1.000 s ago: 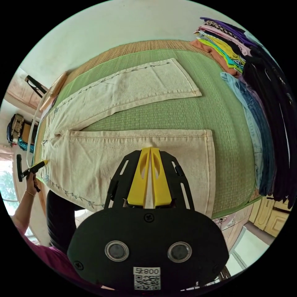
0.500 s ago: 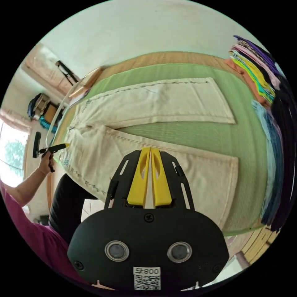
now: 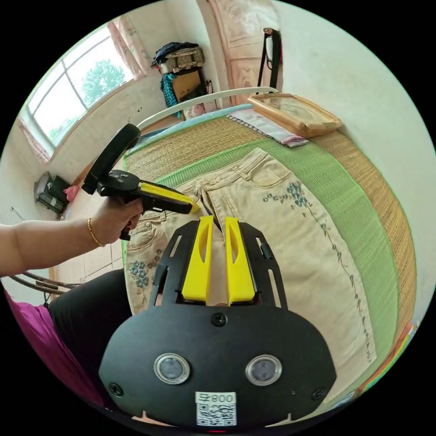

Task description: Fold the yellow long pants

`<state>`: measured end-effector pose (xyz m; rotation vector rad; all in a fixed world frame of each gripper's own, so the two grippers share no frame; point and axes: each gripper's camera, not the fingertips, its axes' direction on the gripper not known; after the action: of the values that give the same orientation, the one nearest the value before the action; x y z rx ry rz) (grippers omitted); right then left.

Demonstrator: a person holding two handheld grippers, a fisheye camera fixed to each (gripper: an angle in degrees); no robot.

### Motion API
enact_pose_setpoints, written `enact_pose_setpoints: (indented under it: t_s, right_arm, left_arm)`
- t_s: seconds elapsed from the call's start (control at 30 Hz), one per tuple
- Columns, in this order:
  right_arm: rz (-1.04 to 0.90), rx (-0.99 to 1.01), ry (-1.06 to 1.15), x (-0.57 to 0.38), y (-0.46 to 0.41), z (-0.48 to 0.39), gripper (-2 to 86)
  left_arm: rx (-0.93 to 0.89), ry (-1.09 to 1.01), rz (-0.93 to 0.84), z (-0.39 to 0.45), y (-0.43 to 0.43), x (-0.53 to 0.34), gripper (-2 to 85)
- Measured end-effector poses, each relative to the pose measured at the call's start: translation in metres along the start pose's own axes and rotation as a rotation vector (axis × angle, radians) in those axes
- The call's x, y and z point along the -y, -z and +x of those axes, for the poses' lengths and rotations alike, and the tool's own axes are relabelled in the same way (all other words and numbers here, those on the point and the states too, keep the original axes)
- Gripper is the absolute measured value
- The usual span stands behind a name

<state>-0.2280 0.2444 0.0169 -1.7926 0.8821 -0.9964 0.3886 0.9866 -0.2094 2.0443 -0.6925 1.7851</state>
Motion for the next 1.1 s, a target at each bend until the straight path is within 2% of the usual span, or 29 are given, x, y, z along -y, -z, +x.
enact_pose_setpoints:
  t_s: [0.23, 0.37, 0.57, 0.63, 0.83, 1.03, 1.1]
  right_arm:
    - [-0.143, -0.082, 0.134, 0.081, -0.048, -0.016, 6.0]
    - [-0.139, -0.084, 0.128, 0.095, -0.047, -0.01, 6.0]
    - [-0.12, -0.022, 0.102, 0.109, -0.035, 0.006, 3.4]
    - [-0.054, 0.021, 0.041, 0.111, -0.018, 0.021, 1.9]
    - [0.068, 0.263, -0.102, 0.107, 0.014, 0.068, 1.0]
    - [0.004, 0.244, 0.003, 0.113, -0.003, 0.056, 1.0]
    - [-0.036, 0.213, 0.027, 0.114, -0.017, 0.052, 1.1]
  left_arm:
    - [-0.062, 0.002, 0.035, -0.034, 0.004, -0.014, 0.2]
    - [-0.091, -0.006, 0.051, -0.052, 0.006, -0.021, 0.2]
    - [-0.104, -0.017, 0.047, -0.068, 0.008, -0.025, 0.2]
    - [-0.103, -0.018, 0.055, -0.072, 0.01, -0.025, 0.2]
    - [-0.095, -0.032, 0.047, -0.082, 0.002, -0.015, 0.1]
    - [-0.108, -0.014, 0.059, -0.089, -0.005, -0.017, 0.1]
    - [-0.093, 0.022, 0.12, -0.095, 0.008, -0.029, 0.1]
